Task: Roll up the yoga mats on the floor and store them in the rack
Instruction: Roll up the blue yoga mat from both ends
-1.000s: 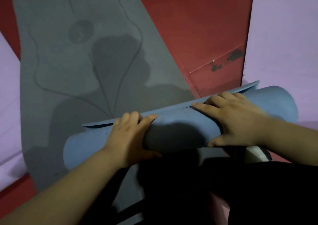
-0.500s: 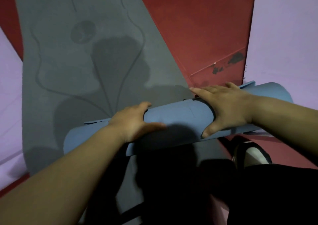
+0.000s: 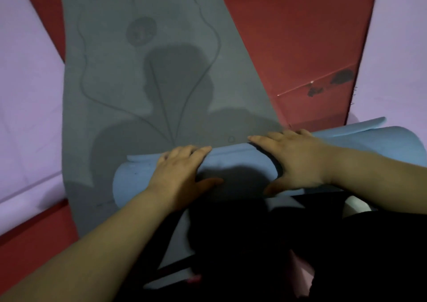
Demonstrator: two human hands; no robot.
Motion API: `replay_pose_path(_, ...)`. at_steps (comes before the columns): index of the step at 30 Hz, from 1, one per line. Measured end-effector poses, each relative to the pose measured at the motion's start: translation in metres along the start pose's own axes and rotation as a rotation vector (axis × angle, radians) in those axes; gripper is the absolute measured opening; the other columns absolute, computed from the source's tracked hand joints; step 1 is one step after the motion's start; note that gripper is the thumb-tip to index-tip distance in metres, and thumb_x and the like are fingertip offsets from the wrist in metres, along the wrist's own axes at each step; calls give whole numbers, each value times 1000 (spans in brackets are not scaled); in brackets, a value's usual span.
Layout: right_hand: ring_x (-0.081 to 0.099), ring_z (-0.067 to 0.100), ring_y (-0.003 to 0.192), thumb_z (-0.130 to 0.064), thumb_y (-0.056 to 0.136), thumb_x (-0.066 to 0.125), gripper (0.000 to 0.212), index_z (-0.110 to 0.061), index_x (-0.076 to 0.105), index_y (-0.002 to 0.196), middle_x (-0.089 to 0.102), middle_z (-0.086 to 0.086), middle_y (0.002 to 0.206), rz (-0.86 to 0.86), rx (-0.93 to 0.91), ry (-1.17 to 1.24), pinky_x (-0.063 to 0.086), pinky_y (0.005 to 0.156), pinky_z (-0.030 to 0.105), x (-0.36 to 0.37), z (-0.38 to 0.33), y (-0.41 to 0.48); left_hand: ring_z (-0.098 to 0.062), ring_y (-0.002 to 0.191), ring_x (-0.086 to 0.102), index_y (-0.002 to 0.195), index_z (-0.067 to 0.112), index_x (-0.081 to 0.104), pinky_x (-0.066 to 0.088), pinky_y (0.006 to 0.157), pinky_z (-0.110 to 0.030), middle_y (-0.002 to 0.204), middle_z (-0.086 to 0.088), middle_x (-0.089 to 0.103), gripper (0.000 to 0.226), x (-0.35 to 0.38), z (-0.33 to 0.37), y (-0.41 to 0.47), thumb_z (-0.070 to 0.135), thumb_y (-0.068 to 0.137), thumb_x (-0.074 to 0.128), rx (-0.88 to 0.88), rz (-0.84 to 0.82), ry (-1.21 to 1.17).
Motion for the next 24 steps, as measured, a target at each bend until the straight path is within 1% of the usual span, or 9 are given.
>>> replay_pose_path(4,48,27,135,-99,58,38,121,-35,15,158,47,0,152,42,-14,40,41,109,49,0,-24,23,-27,136,37,145,45,39,25,116,-58,144,4,46,102,-2,-58,-31,105,65,18,-359,24,-5)
replay_pose_path(6,49,26,135,-99,59,31,116,-36,19,157,48,0,151,57,-26,50,42,108,48,0,-38,35,-31,140,33,145,48,38,25,116,-59,149,1,38,101,-2,-77,-39,105,63,30,-519,15,-105)
replay_pose_path(8,50,26,134,-99,61,28,111,-39,21,154,49,-2,149,63,-41,28,42,107,49,1,-53,46,-32,138,39,146,48,39,34,113,-52,149,-1,35,100,-3,-87,-42,100,61,49,-618,13,-339)
replay_pose_path(10,52,25,132,-100,62,28,108,-42,21,152,51,-4,147,56,-53,12,43,106,51,3,-63,56,-28,126,51,145,45,42,43,103,-41,141,0,37,96,-6,-90,-41,89,63,65,-632,14,-505)
replay_pose_path(13,52,26,132,-102,60,30,109,-43,19,151,52,-4,146,34,-49,12,43,106,52,1,-70,63,-22,104,51,141,43,47,41,92,-34,128,2,38,91,-12,-93,-33,81,63,74,-620,-28,-549)
replay_pose_path(15,51,28,133,-103,59,36,113,-42,18,153,52,-3,148,13,-30,11,42,107,53,-1,-73,65,-20,105,50,141,41,49,41,96,-33,130,0,42,96,-13,-98,-31,80,58,78,-627,-48,-570)
replay_pose_path(19,49,30,134,-101,58,49,119,-41,17,155,49,-2,151,-33,-40,-17,42,107,53,-8,-81,66,-18,123,58,148,31,48,43,107,-32,143,4,56,129,-19,-102,-38,84,34,79,-653,-98,-684)
replay_pose_path(22,49,30,133,-98,53,56,123,-43,15,155,47,2,145,-67,-35,86,42,110,49,-19,-86,62,-17,119,61,143,33,54,46,108,-35,138,3,59,127,-36,-95,-44,84,30,79,-660,-26,-675)
replay_pose_path(24,51,28,130,-94,49,63,126,-45,13,155,43,1,141,-60,-34,151,43,109,44,-35,-90,57,-17,115,60,140,37,56,45,107,-31,136,1,55,121,-60,-86,-46,83,32,81,-638,62,-636)
Point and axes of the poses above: each hand's wrist, its own y-axis towards the middle knuckle, its own x-axis out of the palm, z = x × y, the point moved 1 cm from there along y, towards the middle knuckle
